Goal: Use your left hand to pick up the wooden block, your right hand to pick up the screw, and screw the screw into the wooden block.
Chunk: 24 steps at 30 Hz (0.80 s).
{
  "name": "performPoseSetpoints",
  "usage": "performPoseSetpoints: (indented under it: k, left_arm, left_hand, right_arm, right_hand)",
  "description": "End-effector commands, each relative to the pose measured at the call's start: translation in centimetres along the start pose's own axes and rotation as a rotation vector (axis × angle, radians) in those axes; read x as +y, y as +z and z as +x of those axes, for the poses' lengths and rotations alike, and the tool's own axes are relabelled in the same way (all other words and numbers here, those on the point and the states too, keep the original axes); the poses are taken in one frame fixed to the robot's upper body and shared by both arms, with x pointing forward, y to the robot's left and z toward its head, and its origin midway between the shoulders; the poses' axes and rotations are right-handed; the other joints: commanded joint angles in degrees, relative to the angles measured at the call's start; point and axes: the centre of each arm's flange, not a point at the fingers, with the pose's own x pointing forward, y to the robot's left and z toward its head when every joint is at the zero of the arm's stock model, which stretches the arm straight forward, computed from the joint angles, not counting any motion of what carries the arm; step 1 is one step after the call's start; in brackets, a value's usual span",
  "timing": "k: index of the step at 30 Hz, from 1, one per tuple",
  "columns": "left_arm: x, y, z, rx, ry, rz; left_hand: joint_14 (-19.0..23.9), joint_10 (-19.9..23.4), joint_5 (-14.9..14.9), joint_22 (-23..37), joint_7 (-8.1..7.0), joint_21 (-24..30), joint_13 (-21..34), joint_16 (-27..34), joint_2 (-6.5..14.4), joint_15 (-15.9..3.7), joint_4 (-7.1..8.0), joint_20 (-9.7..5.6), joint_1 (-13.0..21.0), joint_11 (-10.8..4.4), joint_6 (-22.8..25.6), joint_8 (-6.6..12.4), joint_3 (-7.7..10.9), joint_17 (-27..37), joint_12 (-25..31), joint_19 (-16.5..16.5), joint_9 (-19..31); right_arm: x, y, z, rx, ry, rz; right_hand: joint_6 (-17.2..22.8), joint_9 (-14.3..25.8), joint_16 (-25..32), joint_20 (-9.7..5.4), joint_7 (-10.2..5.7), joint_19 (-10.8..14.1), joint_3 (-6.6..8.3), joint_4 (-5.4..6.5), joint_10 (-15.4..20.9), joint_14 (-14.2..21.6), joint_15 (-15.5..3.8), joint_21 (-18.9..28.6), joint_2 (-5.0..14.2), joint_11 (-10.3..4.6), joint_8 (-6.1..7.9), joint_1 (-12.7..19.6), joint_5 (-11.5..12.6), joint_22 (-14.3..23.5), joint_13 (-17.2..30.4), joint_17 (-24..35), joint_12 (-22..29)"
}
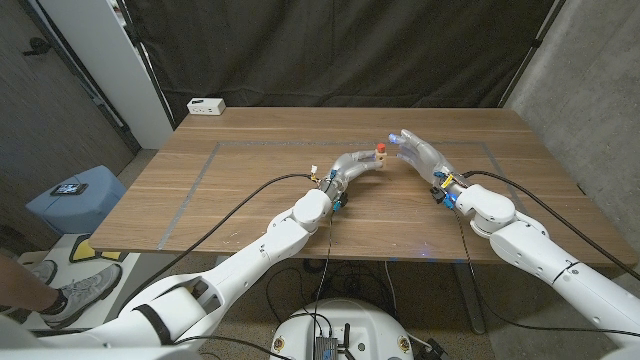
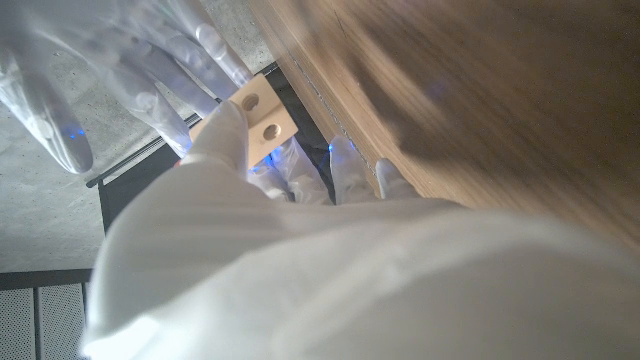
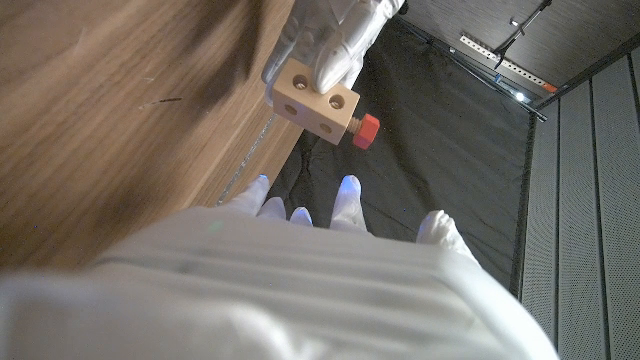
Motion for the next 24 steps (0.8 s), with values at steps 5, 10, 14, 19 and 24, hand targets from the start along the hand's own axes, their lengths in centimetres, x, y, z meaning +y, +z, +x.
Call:
performPoseSetpoints:
  k: [5, 10, 14, 19, 24]
  left_arm:
    - [-0.2, 0.1, -0.4, 0.000, -0.004, 0.005]
    - [-0.2, 0.2, -0.5, -0.001, -0.004, 0.008]
    - [-0.3, 0.2, -0.6, -0.001, -0.004, 0.008]
    - [-0.3, 0.2, -0.7, -0.002, -0.003, 0.008]
    - [-0.3, 0.2, -0.8, -0.002, 0.001, 0.008]
  left_hand:
    - [0.00, -0.12, 0.25, 0.26, -0.01, 0.21, 0.14, 0.36, 0.01, -4.64, 0.01, 0.58, -0.62, -0.30, 0.73, 0.51, 0.24, 0.15, 0.54, 0.12, 0.16]
    - [0.05, -0.12, 0.24, 0.26, 0.09, 0.23, 0.14, 0.39, 0.03, -4.61, 0.04, 0.55, -0.66, -0.31, 0.65, 0.48, 0.23, 0.16, 0.54, 0.17, 0.16]
    - [0.01, -0.11, 0.24, 0.26, 0.04, 0.21, 0.14, 0.36, -0.01, -4.59, 0.01, 0.61, -0.64, -0.31, 0.61, 0.46, 0.24, 0.14, 0.55, 0.12, 0.16]
    - [0.00, -0.10, 0.24, 0.26, 0.02, 0.20, 0.14, 0.36, 0.02, -4.63, 0.02, 0.56, -0.64, -0.31, 0.61, 0.46, 0.26, 0.15, 0.55, 0.09, 0.16]
    - [0.05, -0.11, 0.25, 0.26, 0.02, 0.22, 0.12, 0.37, 0.05, -4.66, 0.02, 0.57, -0.65, -0.31, 0.64, 0.47, 0.29, 0.14, 0.54, 0.12, 0.16]
  right_arm:
    - [0.2, -0.7, 0.3, 0.007, 0.024, 0.013]
    - [0.4, -0.9, 0.1, 0.008, 0.022, 0.018]
    - [0.5, -0.9, -0.1, 0.007, 0.021, 0.020]
    - [0.7, -0.9, -0.5, 0.003, 0.020, 0.017]
    - [0.9, -0.8, -0.8, 0.003, 0.017, 0.018]
  right_hand:
    - [0.18, 0.02, -0.17, 0.44, -0.36, -0.80, 0.00, 0.69, -2.76, -5.91, 0.56, 0.14, -0.19, -0.01, 0.93, -1.31, 0.19, 0.24, 0.16, 0.26, -0.03]
    - [0.76, 0.02, -0.09, 0.56, -0.66, -0.95, -0.10, 0.84, -2.93, -6.00, 0.54, 0.24, -0.30, -0.19, 1.23, -1.69, 0.24, 0.24, 0.16, 0.27, 0.09]
    - [1.40, 0.01, -0.06, 0.60, -0.58, -1.00, -0.18, 0.90, -3.01, -6.04, 0.51, 0.27, -0.40, -0.29, 1.47, -1.87, 0.25, 0.24, 0.16, 0.27, 0.13]
    - [3.18, 0.01, 0.07, 0.70, -1.25, -1.00, -0.13, 0.89, -2.84, -5.87, 0.39, 0.40, -0.42, -0.81, 1.93, -2.01, 0.36, 0.24, 0.16, 0.18, 0.35]
    - [4.22, 0.00, 0.10, 0.77, -1.20, -0.81, -0.03, 0.81, -2.71, -5.78, 0.26, 0.51, -0.38, -1.21, 2.19, -1.92, 0.43, 0.23, 0.15, 0.09, 0.44]
